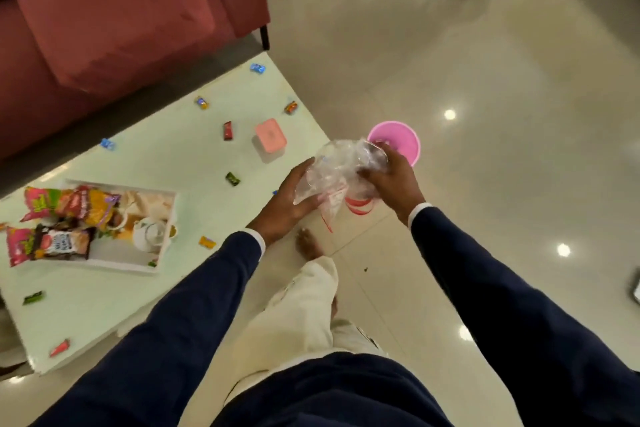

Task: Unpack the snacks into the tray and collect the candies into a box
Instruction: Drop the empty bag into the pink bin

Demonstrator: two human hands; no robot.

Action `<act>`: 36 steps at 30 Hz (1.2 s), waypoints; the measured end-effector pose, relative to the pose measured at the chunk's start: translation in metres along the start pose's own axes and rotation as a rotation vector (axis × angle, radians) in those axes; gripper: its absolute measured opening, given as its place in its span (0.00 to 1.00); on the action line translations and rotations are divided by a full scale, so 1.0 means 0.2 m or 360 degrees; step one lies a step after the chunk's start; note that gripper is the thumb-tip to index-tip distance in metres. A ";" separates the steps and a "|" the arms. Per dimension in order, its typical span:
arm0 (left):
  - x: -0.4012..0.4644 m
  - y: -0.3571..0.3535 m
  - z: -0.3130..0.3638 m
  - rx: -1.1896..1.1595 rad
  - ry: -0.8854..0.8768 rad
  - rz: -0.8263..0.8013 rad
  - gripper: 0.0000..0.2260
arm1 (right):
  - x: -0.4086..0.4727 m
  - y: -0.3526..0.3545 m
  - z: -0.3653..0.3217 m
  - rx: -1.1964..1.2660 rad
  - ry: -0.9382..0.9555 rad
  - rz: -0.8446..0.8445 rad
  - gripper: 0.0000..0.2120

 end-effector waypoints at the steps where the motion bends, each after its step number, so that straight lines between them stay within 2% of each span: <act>1: 0.07 -0.04 0.00 -0.0053 0.0056 -0.0081 0.36 | 0.04 0.03 0.01 -0.0005 0.0010 0.0003 0.22; 3: 0.17 -0.14 0.00 -0.0328 0.0236 -0.0216 0.39 | 0.08 0.05 0.00 -0.0018 0.0052 0.0020 0.21; 5: 0.28 -0.23 0.02 -0.0695 0.0441 -0.0216 0.39 | 0.12 0.05 0.02 -0.0066 0.0141 0.0023 0.23; 8: 0.44 -0.34 0.04 -0.1115 0.0571 -0.0099 0.33 | 0.13 -0.04 0.09 -0.0237 0.0264 -0.0256 0.32; 10: 0.55 -0.37 0.08 -0.1266 0.0503 -0.0035 0.25 | 0.15 -0.06 0.15 -0.0453 0.0327 -0.0498 0.36; 11: 0.59 -0.36 0.09 -0.1266 0.0460 0.0002 0.19 | 0.18 -0.05 0.19 -0.0491 0.0333 -0.0623 0.35; 13: 0.66 -0.33 0.09 -0.1177 0.0417 0.0114 0.14 | 0.26 0.04 0.22 -0.0501 0.0344 -0.0805 0.27; 15: 0.73 -0.31 0.05 -0.0995 0.0502 0.0227 0.16 | 0.37 0.18 0.22 -0.0571 0.0480 -0.0753 0.19; 16: 0.77 -0.30 0.04 -0.0890 0.0532 0.0248 0.18 | 0.43 0.25 0.23 -0.0573 0.0524 -0.0662 0.18; 18: 0.85 -0.34 0.08 -0.0734 0.0572 0.0204 0.20 | 0.53 0.34 0.27 -0.0557 0.0490 -0.0534 0.30; 20: 0.95 -0.41 0.15 -0.0755 0.0629 0.0142 0.16 | 0.61 0.34 0.32 -0.0568 0.0425 -0.0661 0.43; 21: 1.00 -0.47 0.16 -0.0835 0.0647 0.0076 0.15 | 0.65 0.33 0.35 -0.0548 0.0413 -0.0750 0.47; 24: 1.16 -0.61 0.14 -0.1066 0.0741 -0.0042 0.17 | 0.80 0.36 0.46 -0.0533 0.0458 -0.0823 0.49; 26: 1.27 -0.70 0.09 -0.1054 0.0847 -0.0039 0.13 | 0.92 0.43 0.56 -0.0748 0.0556 -0.0819 0.46; 28: 1.39 -0.75 0.04 -0.0824 0.0841 0.0111 0.09 | 1.04 0.50 0.66 -0.1083 0.0637 -0.0777 0.40; 31: 1.64 -0.81 -0.05 -0.0540 0.0808 0.0425 0.17 | 1.31 0.67 0.93 -0.1214 0.0484 -0.0632 0.30; 34: 1.89 -0.91 -0.18 -0.0220 0.0676 0.0413 0.19 | 1.55 0.77 1.25 -0.1151 0.0267 -0.0529 0.26; 36: 2.05 -0.97 -0.26 0.0254 0.0540 0.0367 0.18 | 1.69 0.77 1.45 -0.1127 0.0269 -0.0528 0.27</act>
Point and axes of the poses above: each hand's wrist, its own x-axis towards the middle knuckle, its own y-axis out of the back of the hand, z = x × y, the point moved 8 cm from there along x, towards the middle knuckle, and after that the axes turned 7 degrees about y, right-handed, at the moved point
